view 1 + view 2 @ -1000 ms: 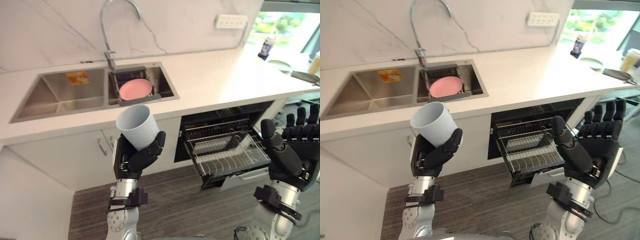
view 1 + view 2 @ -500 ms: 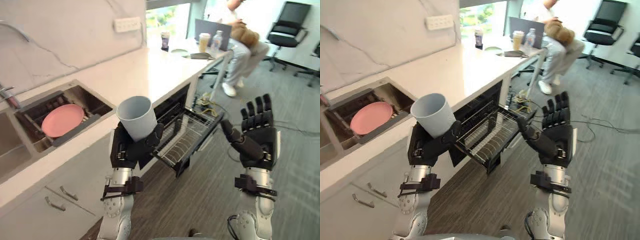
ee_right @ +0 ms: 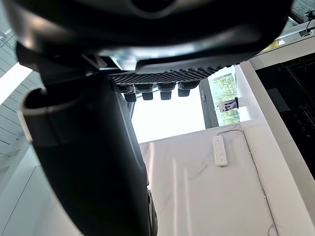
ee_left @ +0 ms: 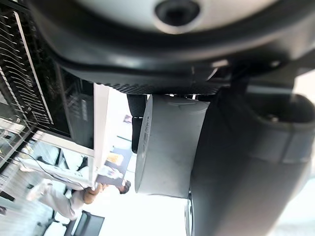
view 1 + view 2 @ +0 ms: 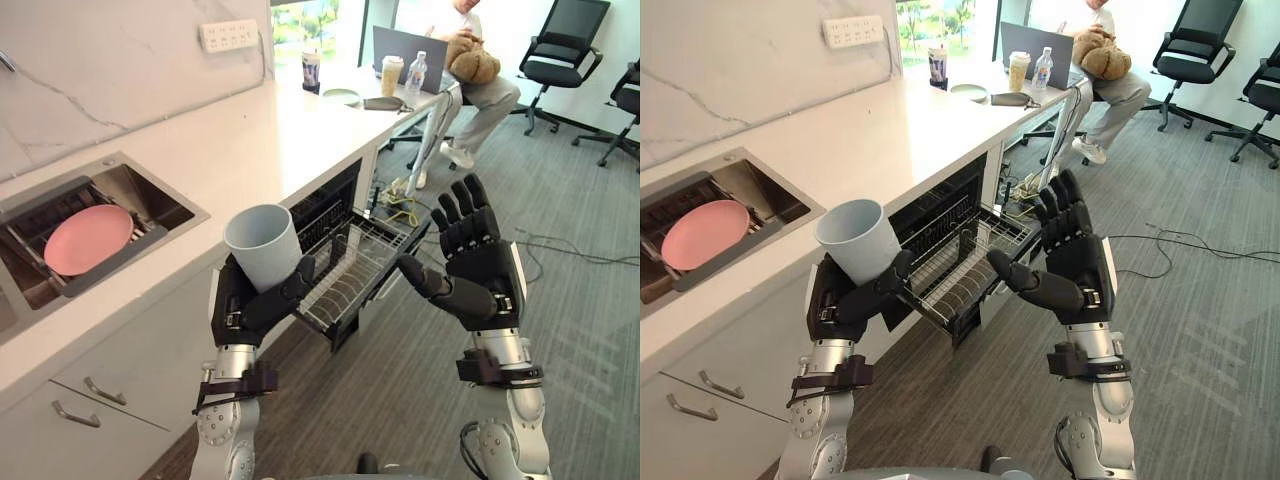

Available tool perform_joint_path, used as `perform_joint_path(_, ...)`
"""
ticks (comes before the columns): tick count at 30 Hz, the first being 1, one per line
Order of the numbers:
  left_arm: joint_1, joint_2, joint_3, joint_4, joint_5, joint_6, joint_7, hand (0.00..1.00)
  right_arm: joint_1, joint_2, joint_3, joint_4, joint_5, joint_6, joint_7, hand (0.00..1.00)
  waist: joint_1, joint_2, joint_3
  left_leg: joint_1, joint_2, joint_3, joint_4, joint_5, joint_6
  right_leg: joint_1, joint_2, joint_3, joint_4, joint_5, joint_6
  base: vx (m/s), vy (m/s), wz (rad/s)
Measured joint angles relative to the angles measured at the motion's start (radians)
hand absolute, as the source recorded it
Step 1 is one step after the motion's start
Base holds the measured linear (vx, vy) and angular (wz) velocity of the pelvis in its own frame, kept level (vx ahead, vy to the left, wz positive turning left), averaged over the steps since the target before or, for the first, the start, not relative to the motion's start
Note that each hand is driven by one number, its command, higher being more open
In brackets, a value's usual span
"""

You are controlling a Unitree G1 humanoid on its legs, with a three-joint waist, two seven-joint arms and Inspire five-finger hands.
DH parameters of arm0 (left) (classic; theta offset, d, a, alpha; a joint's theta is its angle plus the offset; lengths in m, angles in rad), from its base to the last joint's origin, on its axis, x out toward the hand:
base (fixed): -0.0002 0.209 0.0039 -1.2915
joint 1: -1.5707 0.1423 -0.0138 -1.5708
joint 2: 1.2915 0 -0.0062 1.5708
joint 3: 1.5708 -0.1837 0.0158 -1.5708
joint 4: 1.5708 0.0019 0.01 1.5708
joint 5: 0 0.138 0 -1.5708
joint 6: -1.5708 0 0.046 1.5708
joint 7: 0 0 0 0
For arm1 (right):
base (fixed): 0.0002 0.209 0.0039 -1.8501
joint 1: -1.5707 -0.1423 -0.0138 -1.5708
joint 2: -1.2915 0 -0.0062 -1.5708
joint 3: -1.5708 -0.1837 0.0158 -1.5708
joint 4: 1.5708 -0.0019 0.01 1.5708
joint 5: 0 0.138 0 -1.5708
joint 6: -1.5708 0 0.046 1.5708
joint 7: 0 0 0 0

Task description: Walk over to the sink, pick up the cup, carry it to the dishwasher, place the cup inside the dishwasher, then close the dishwasher door

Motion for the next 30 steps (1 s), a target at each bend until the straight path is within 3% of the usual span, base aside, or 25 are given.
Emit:
perform_joint_path(1, 0.024, -0.014, 0.01, 0.001, 0.0, 0.0, -0.004, 0.0, -0.003, -0.003, -0.006, 0.01, 0.004, 0.005, 0.01, 1.0, 0.007, 0.009, 0.011, -0.054, 0.013, -0.01, 0.108, 0.022, -0.036, 0.034, -0.005, -0.005, -0.003, -0.011, -0.014, 0.18, -0.079, 0.09)
perform_joint_path(2, 0.038, -0.027, 0.011, -0.001, 0.0, -0.001, -0.009, 0.0, -0.002, 0.0, -0.012, 0.02, 0.004, 0.005, 0.01, 1.0, 0.009, 0.012, 0.009, -0.058, -0.014, -0.003, 0.073, -0.028, -0.06, 0.048, -0.018, -0.008, -0.001, -0.02, -0.014, 0.24, -0.047, 0.15)
perform_joint_path(4, 0.044, -0.04, 0.009, -0.001, 0.001, -0.001, -0.027, 0.0, -0.001, 0.008, -0.028, 0.035, 0.004, 0.005, 0.007, 1.0, 0.012, 0.015, 0.008, -0.059, -0.082, 0.006, -0.071, -0.07, -0.053, 0.06, -0.043, -0.021, -0.002, -0.021, -0.005, 0.19, 0.019, 0.21)
perform_joint_path(5, 0.043, -0.044, 0.002, -0.008, 0.01, -0.005, -0.032, 0.0, 0.004, 0.011, -0.031, 0.041, 0.002, 0.005, 0.004, 1.0, 0.013, 0.019, 0.006, -0.052, -0.147, 0.009, -0.271, -0.047, -0.04, 0.064, -0.057, -0.035, -0.006, -0.022, 0.001, 0.15, 0.047, 0.26)
perform_joint_path(6, 0.043, -0.046, -0.002, -0.013, 0.018, -0.005, -0.032, 0.0, 0.009, 0.012, -0.028, 0.041, -0.005, 0.005, 0.002, 1.0, 0.014, 0.033, -0.001, -0.043, -0.17, 0.004, -0.401, 0.022, -0.018, 0.064, -0.052, -0.04, -0.007, -0.027, 0.01, 0.15, 0.05, 0.16)
perform_joint_path(7, 0.043, -0.046, -0.006, -0.013, 0.019, -0.006, -0.032, 0.0, 0.015, 0.014, -0.023, 0.043, -0.007, 0.005, 0.001, 1.0, 0.021, 0.036, -0.003, -0.026, -0.176, 0.003, -0.442, 0.097, 0.037, 0.066, -0.049, -0.038, -0.006, -0.033, 0.019, 0.16, 0.06, 0.07)
perform_joint_path(8, 0.042, -0.044, -0.006, -0.013, 0.018, -0.006, -0.031, 0.0, 0.027, 0.023, -0.005, 0.044, -0.014, 0.005, -0.004, 1.0, 0.023, 0.023, 0.002, 0.009, -0.202, 0.003, -0.499, 0.128, 0.078, 0.077, -0.063, -0.039, -0.007, -0.038, 0.028, 0.16, 0.058, 0.12)
perform_joint_path(12, 0.012, -0.036, -0.028, -0.014, 0.018, -0.006, -0.013, 0.0, 0.008, 0.03, 0.039, 0.04, -0.036, 0.005, -0.016, 1.0, 0.032, 0.014, 0.007, 0.045, -0.254, -0.002, -0.58, 0.153, 0.102, 0.085, -0.099, -0.049, -0.017, -0.048, 0.052, 0.1, 0.061, 0.12)
perform_joint_path(16, -0.033, -0.021, -0.069, -0.015, 0.018, -0.005, 0.006, 0.0, -0.021, 0.032, 0.042, 0.005, -0.035, 0.005, -0.021, 1.0, 0.031, 0.008, 0.003, 0.075, -0.285, -0.004, -0.638, 0.166, 0.114, 0.099, -0.115, -0.056, -0.035, -0.048, 0.069, 0.04, 0.05, 0.06)
perform_joint_path(19, -0.067, -0.023, -0.096, -0.021, 0.019, 0.001, 0.001, 0.0, -0.021, 0.039, 0.033, -0.031, -0.035, 0.007, -0.023, 1.0, 0.023, -0.014, -0.013, 0.077, -0.306, -0.023, -0.647, 0.161, 0.122, 0.101, -0.133, -0.078, -0.02, -0.057, 0.084, 0.08, 0.054, 0.18)
perform_joint_path(21, -0.077, -0.024, -0.109, -0.021, 0.019, 0.005, 0.0, 0.0, -0.021, 0.037, 0.025, -0.035, -0.033, 0.015, -0.025, 1.0, 0.015, -0.012, -0.015, 0.077, -0.299, -0.037, -0.642, 0.155, 0.125, 0.058, -0.141, -0.081, 0.081, -0.078, 0.088, 0.04, 0.055, 0.2)
perform_joint_path(22, -0.083, -0.024, -0.113, -0.021, 0.053, 0.005, 0.009, 0.0, -0.022, 0.042, 0.015, -0.028, -0.033, 0.032, -0.023, 1.0, 0.0, -0.015, -0.012, 0.088, -0.285, -0.046, -0.642, 0.155, 0.133, -0.038, -0.167, -0.076, 0.297, -0.103, 0.081, 0.04, 0.094, 0.19)
perform_joint_path(24, -0.085, -0.005, -0.112, -0.019, 0.071, 0.006, 0.023, 0.0, -0.021, 0.055, 0.017, -0.013, -0.034, 0.034, -0.015, 1.0, -0.006, -0.028, -0.011, 0.109, -0.283, -0.049, -0.643, 0.154, 0.138, -0.059, -0.191, -0.082, 0.361, -0.129, 0.059, 0.03, 0.078, 0.13)
perform_joint_path(25, -0.088, 0.018, -0.1, -0.016, 0.083, 0.005, 0.042, 0.0, -0.021, 0.074, 0.023, -0.005, -0.033, 0.034, 0.0, 1.0, -0.007, -0.05, -0.024, 0.122, -0.294, -0.048, -0.643, 0.148, 0.137, -0.064, -0.224, -0.089, 0.323, -0.126, 0.051, 0.03, 0.025, 0.07)
perform_joint_path(27, -0.097, 0.034, -0.07, -0.016, 0.09, 0.005, 0.06, 0.0, -0.024, 0.087, 0.039, -0.005, -0.033, 0.034, 0.02, 1.0, -0.005, -0.065, -0.034, 0.122, -0.3, -0.048, -0.64, 0.143, 0.132, -0.066, -0.239, -0.075, 0.224, -0.078, 0.036, 0.03, -0.017, 0.03)
perform_joint_path(28, -0.103, 0.04, -0.051, -0.015, 0.095, 0.005, 0.073, 0.0, -0.024, 0.092, 0.048, -0.005, -0.032, 0.034, 0.036, 1.0, -0.002, -0.075, -0.034, 0.122, -0.305, -0.049, -0.632, 0.135, 0.124, -0.066, -0.242, -0.059, 0.182, -0.012, 0.034, 0.01, -0.096, 0.04)
perform_joint_path(29, -0.105, 0.042, -0.03, -0.011, 0.095, 0.006, 0.096, 0.0, -0.022, 0.09, 0.059, -0.005, -0.032, 0.034, 0.047, 1.0, 0.001, -0.073, -0.035, 0.119, -0.301, -0.056, -0.619, 0.119, 0.108, -0.046, -0.23, -0.034, 0.153, -0.015, 0.068, -0.01, -0.124, 0.03)
perform_joint_path(30, -0.107, 0.042, -0.023, -0.011, 0.095, 0.006, 0.104, 0.0, -0.025, 0.09, 0.061, -0.007, -0.031, 0.034, 0.048, 1.0, 0.004, -0.076, -0.036, 0.116, -0.3, -0.056, -0.619, 0.118, 0.104, -0.028, -0.224, -0.029, 0.115, -0.023, 0.081, -0.02, -0.138, 0.03)
